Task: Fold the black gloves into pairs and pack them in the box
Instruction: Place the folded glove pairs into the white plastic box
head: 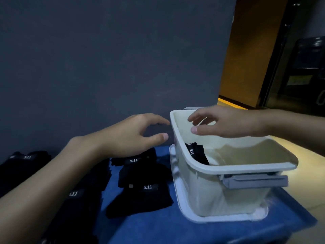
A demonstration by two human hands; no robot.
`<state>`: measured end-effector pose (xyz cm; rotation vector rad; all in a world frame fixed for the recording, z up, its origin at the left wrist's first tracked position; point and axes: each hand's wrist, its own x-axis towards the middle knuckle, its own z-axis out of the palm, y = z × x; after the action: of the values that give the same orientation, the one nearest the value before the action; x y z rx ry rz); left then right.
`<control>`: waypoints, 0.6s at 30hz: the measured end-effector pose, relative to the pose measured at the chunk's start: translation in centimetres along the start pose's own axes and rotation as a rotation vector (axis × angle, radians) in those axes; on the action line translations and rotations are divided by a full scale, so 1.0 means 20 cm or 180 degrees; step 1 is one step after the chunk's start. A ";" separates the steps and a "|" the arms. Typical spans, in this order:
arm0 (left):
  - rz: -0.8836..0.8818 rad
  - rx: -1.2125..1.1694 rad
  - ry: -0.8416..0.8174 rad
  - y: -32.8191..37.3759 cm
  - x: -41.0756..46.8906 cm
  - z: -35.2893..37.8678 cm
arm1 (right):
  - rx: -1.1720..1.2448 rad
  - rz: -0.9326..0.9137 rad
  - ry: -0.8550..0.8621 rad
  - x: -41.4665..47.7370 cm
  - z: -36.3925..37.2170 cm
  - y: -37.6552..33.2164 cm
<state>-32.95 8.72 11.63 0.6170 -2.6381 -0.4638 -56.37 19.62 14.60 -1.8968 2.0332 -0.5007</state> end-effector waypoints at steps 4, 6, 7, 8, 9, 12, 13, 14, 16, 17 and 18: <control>-0.0100 -0.0015 0.0242 -0.02 -0.18 -0.03 | 0.0122 -0.0279 0.0288 -0.15 0.01 -0.19; -0.0156 -0.0050 0.0297 -0.04 -0.28 -0.02 | 0.0141 -0.0398 0.0325 -0.22 0.03 -0.27; -0.0181 -0.0024 0.0307 -0.04 -0.32 -0.01 | 0.0139 -0.0456 0.0344 -0.26 0.05 -0.31; -0.0205 0.0025 0.0314 -0.05 -0.36 0.00 | 0.0120 -0.0518 0.0382 -0.29 0.07 -0.36; -0.0242 0.0074 0.0317 -0.06 -0.40 0.02 | 0.0102 -0.0600 0.0429 -0.33 0.09 -0.40; -0.0338 0.0144 0.0410 -0.10 -0.48 0.09 | 0.0316 -0.0811 0.0469 -0.42 0.19 -0.51; -0.0369 0.0161 0.0432 -0.11 -0.50 0.11 | 0.0446 -0.0867 0.0432 -0.45 0.24 -0.53; -0.0402 0.0186 0.0433 -0.12 -0.52 0.13 | 0.0538 -0.0922 0.0386 -0.46 0.30 -0.55; -0.0450 0.0311 0.0418 -0.13 -0.54 0.16 | 0.0521 -0.0901 0.0313 -0.45 0.43 -0.54; -0.0490 0.0410 0.0410 -0.13 -0.55 0.17 | 0.0423 -0.0818 0.0353 -0.43 0.50 -0.52; -0.0538 0.0516 0.0401 -0.13 -0.55 0.18 | 0.0309 -0.0700 0.0438 -0.41 0.57 -0.50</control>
<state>-24.49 12.66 4.15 0.8951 -2.5310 -0.2503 -41.69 26.70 9.06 -2.0888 1.8513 -0.7899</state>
